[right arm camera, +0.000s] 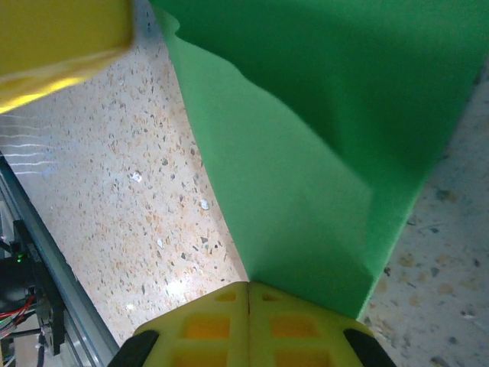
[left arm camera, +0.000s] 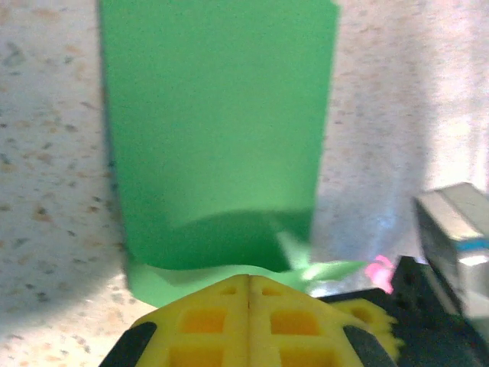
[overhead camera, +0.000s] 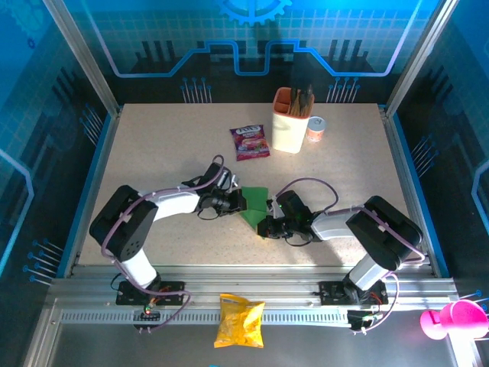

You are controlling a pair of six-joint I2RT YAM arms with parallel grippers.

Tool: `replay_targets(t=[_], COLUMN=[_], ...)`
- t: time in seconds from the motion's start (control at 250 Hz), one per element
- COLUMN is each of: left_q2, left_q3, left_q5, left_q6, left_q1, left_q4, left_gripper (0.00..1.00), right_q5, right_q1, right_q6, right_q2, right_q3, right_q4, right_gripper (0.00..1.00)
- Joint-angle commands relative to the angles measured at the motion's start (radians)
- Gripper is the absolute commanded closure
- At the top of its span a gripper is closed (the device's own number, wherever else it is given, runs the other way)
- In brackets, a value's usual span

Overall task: Fold a paper plane with a square sheet of paper (pick it up from the middle)
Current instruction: Third fold the triangle at the center of the table.

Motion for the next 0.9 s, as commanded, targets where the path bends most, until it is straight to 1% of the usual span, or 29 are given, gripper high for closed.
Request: replay_targets(t=[0.0, 0.14, 0.268, 0.523, 0.623, 0.751, 0.895], left_q2=[-0.046, -0.043, -0.008, 0.068, 0.086, 0.089, 0.077], left_q3=[-0.007, -0.018, -0.032, -0.069, -0.065, -0.060, -0.077], left_q5=[0.005, 0.002, 0.002, -0.054, -0.084, -0.138, -0.185], left_q6=[-0.043, -0.082, -0.120, -0.185, -0.197, -0.203, -0.216], left_q1=[-0.037, -0.087, -0.122, -0.137, -0.137, -0.134, -0.113], left_q4=[-0.014, 0.025, 0.071, 0.139, 0.123, 0.060, 0.026], left_gripper=[1.00, 1.00, 1.00, 1.00, 1.00, 1.00, 1.00], right_q5=[0.038, 0.042, 0.046, 0.052, 0.054, 0.064, 0.077], right_q1=[0.012, 0.012, 0.012, 0.012, 0.012, 0.012, 0.011], right_q6=[0.012, 0.007, 0.004, 0.008, 0.009, 0.004, -0.002], right_q2=[0.087, 0.084, 0.085, 0.083, 0.082, 0.078, 0.081], right_q3=[-0.040, -0.029, -0.024, -0.025, -0.023, -0.015, -0.007], right_q4=[-0.096, -0.114, -0.128, -0.136, -0.143, -0.167, -0.200], right_gripper=[0.95, 0.95, 0.95, 0.96, 0.97, 0.97, 0.98])
